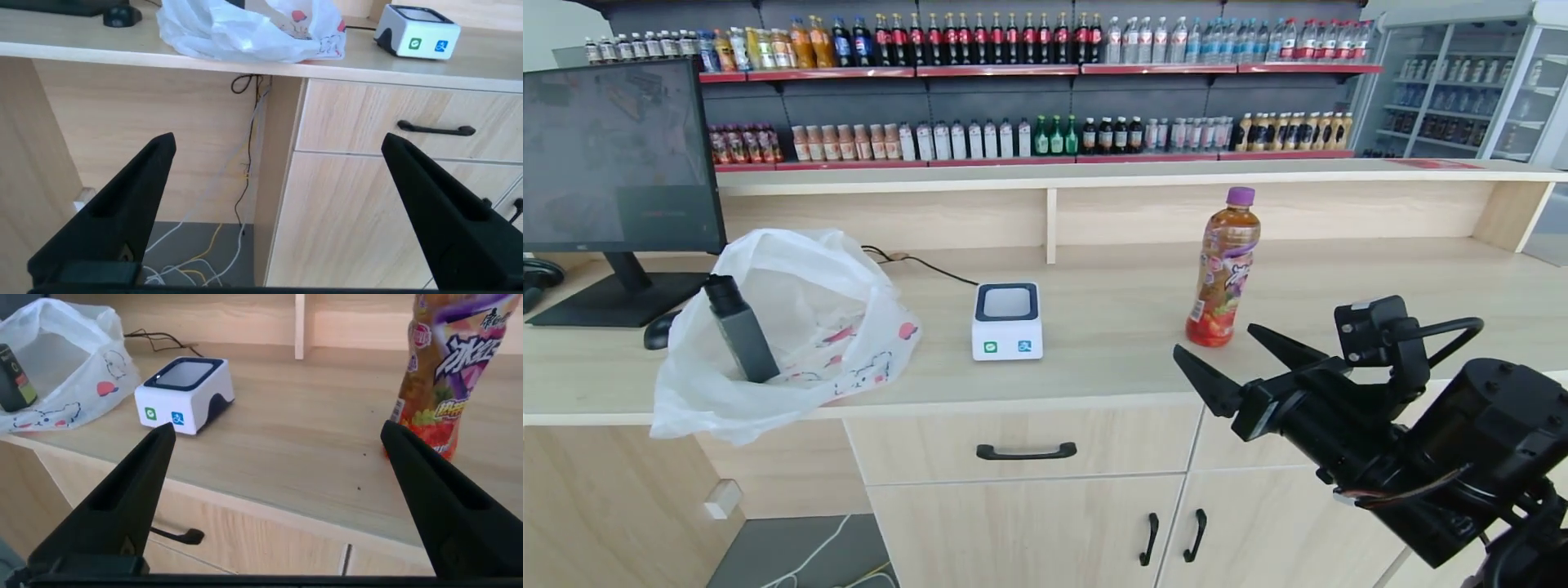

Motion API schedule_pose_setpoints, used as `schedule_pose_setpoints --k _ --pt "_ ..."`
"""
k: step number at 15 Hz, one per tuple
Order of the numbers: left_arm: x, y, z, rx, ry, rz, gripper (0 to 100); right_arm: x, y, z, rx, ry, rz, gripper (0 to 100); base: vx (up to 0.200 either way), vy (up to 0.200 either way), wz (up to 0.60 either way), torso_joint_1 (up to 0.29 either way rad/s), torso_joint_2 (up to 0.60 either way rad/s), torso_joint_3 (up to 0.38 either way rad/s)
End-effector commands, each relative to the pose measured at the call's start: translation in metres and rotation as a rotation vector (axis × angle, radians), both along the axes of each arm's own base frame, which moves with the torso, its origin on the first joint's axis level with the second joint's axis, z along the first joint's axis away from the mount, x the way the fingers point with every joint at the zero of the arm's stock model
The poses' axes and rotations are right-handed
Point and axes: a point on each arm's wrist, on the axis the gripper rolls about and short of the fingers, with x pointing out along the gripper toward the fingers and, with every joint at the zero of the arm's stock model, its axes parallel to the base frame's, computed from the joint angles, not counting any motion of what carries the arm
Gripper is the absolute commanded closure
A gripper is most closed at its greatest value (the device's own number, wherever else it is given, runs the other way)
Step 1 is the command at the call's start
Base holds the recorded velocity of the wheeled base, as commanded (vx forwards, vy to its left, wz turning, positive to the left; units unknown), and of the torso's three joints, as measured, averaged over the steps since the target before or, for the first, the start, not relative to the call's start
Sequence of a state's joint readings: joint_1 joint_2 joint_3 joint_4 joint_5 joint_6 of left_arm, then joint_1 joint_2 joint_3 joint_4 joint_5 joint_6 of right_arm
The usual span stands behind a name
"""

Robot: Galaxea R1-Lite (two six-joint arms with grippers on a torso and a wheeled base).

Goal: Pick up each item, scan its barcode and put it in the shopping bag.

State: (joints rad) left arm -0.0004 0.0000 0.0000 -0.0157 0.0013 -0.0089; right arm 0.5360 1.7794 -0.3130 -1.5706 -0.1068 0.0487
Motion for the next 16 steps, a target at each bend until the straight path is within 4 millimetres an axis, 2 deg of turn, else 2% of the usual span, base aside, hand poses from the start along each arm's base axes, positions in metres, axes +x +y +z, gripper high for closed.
schedule_pose_setpoints --k 1,3,10,16 --pt "0.000 0.000 0.000 0.000 -0.001 0.001 0 0.000 0.000 -0.001 -0.002 0.004 -0.001 0 0.200 0.000 0.00 -0.022 -0.01 0.007" --pt "0.000 0.000 0.000 0.000 -0.001 0.001 0 -0.002 -0.001 -0.002 -0.006 0.011 -0.001 0 0.200 0.000 0.00 0.010 0.00 0.005" --pt "0.000 0.000 0.000 0.001 -0.001 0.001 0 -0.010 -0.007 -0.007 -0.020 0.034 -0.004 0 0.000 0.000 0.00 0.000 0.00 0.000" --pt "0.000 0.000 0.000 0.001 -0.003 0.001 0 -0.007 -0.012 -0.006 -0.018 0.035 -0.026 0 0.000 0.000 0.00 0.000 0.00 0.000"
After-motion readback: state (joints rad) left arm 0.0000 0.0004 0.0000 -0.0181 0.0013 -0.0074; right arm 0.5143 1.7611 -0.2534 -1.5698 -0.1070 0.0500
